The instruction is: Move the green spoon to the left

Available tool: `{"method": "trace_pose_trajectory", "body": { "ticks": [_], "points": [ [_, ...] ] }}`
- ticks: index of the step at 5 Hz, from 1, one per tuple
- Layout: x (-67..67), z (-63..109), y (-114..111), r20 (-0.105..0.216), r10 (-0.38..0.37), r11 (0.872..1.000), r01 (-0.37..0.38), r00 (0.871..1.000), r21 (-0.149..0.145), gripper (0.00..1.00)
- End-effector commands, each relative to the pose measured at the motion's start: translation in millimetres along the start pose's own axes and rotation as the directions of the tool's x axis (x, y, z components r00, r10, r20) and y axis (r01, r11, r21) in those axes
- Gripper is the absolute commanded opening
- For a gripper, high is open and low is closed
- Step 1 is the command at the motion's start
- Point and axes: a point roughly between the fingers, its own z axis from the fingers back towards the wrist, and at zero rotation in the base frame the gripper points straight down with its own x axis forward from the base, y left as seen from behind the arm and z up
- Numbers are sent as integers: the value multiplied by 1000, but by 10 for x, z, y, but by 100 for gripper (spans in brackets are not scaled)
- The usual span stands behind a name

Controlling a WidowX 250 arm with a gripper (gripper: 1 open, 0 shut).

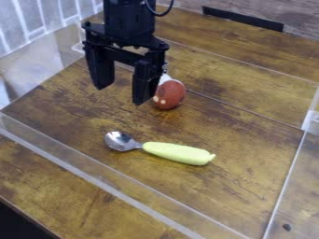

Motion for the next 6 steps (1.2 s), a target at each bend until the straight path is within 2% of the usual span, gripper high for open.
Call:
{"method": "trace_pose_trajectory", "body": {
  "ticks": [1,2,3,4,5,6],
  "points": [
    [-2,-173,-34,-14,-38,999,38,999,6,100],
    [2,-269,-170,-24,-179,983,180,983,23,100],
    [64,-401,-360,-30,-379,923,380,925,69,100],
    [110,-552,-550,-50,-563,819,565,825,104,100],
    [166,-713,-639,-68,-669,731,672,740,120,100],
    [281,-878,-612,-63,-723,676,724,688,140,100]
  ]
}}
